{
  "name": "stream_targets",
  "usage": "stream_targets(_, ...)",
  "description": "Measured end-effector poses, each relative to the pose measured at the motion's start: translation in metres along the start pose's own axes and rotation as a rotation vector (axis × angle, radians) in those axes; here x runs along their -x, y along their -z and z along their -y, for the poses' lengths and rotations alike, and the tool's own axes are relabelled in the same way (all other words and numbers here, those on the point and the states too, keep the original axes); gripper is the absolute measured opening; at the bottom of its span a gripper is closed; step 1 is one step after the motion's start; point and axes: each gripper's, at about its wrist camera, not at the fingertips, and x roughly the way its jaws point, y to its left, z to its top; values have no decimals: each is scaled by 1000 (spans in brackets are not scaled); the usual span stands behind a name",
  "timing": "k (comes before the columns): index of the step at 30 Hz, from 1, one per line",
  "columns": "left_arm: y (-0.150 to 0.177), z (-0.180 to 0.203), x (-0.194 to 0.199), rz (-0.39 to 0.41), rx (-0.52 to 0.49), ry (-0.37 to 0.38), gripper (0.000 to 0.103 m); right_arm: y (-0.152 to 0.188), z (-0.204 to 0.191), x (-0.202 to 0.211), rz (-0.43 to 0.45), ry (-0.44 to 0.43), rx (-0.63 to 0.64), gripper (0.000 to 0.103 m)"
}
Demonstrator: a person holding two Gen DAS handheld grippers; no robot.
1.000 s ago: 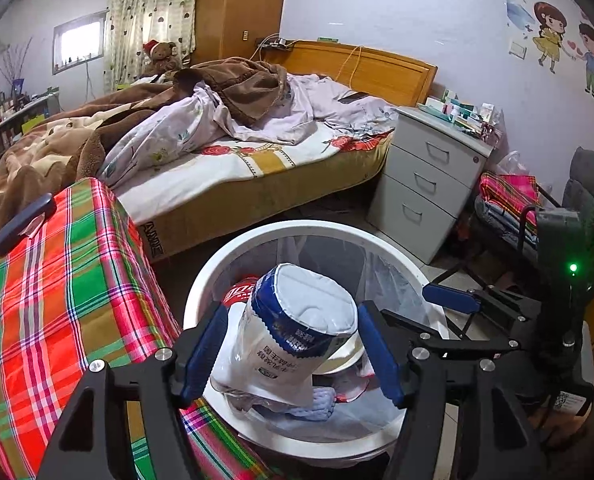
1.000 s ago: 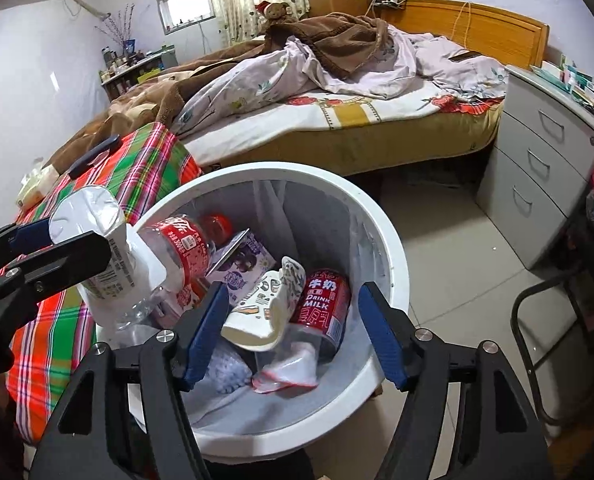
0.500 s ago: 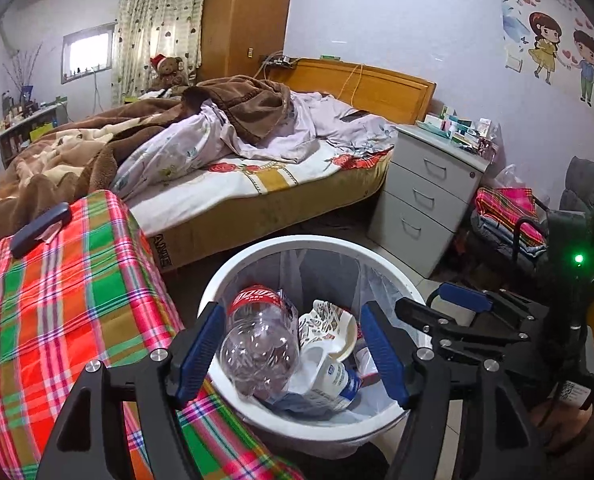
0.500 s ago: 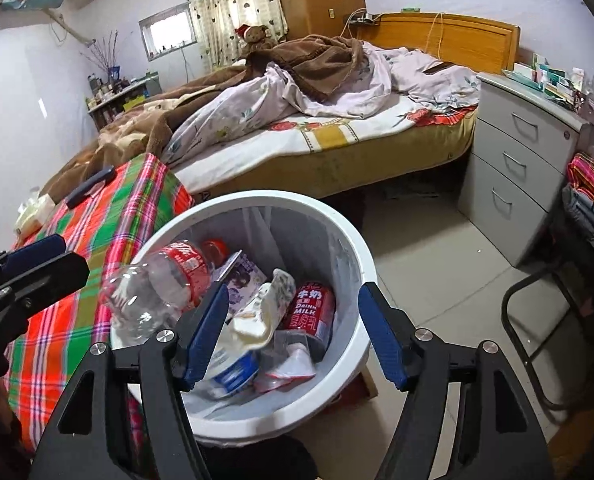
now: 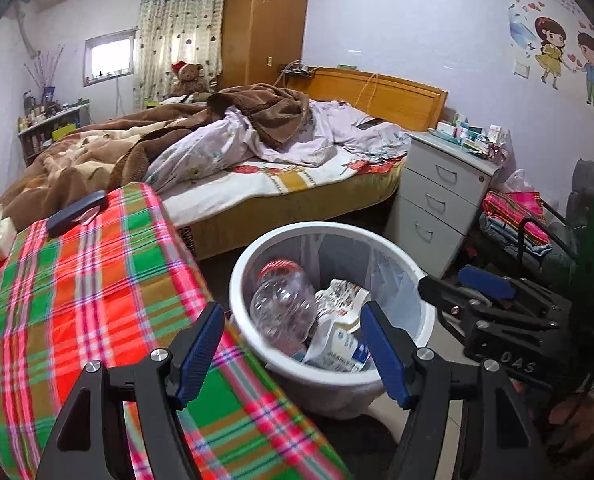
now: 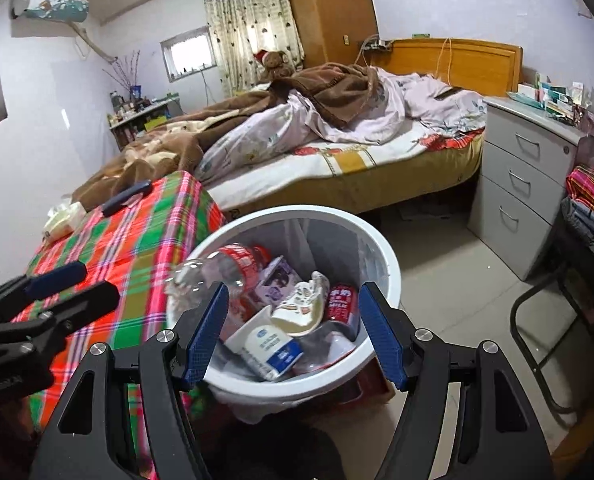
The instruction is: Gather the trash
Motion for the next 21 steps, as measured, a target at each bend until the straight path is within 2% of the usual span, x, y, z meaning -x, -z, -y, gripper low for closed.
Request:
stream_targets(13,50,-21,53,48,57,-181,70,29,-36,28,86,-40,28,69)
stream_targets(17,62,-23,65,54,67,-214,70,38,-46,37,114,-16,43,69)
stream_targets(21,76,-23,75,65,82,-207,70,48,-55,44,125,-3,54,69)
